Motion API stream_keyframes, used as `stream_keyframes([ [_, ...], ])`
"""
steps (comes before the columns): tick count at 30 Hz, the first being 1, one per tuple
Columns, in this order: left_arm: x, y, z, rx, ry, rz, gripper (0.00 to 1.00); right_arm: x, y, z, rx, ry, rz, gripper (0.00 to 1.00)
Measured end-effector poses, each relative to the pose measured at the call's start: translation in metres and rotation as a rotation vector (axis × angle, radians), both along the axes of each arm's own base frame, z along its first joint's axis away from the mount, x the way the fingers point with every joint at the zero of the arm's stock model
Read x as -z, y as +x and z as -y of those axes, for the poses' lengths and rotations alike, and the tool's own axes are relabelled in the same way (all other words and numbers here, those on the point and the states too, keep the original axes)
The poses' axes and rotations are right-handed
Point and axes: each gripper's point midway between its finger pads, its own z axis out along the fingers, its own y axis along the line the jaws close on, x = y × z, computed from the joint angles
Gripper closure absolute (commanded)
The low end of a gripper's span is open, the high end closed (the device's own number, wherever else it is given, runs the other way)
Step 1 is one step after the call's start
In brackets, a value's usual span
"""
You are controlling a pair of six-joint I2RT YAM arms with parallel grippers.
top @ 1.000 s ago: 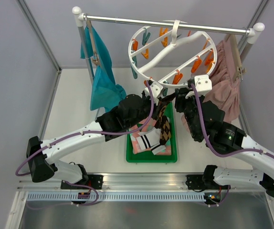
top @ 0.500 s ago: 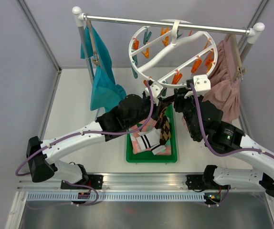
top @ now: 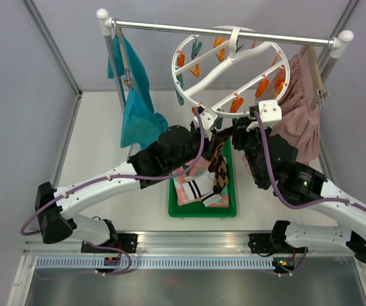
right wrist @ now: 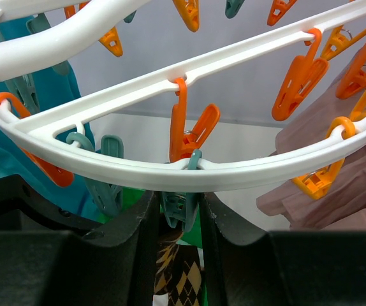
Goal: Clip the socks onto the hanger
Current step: Clamp the sock onto the hanger.
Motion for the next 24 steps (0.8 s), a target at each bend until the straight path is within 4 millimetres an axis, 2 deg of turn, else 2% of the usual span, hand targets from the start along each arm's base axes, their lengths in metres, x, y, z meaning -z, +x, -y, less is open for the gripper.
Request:
stream_keyframes([
  [24,-0.0017,-0.0039,0.0029,0.022,-0.015,-0.014,0.98,0.0006,0.0000,0.0001,0.002,0.003,-0.001,1.00],
])
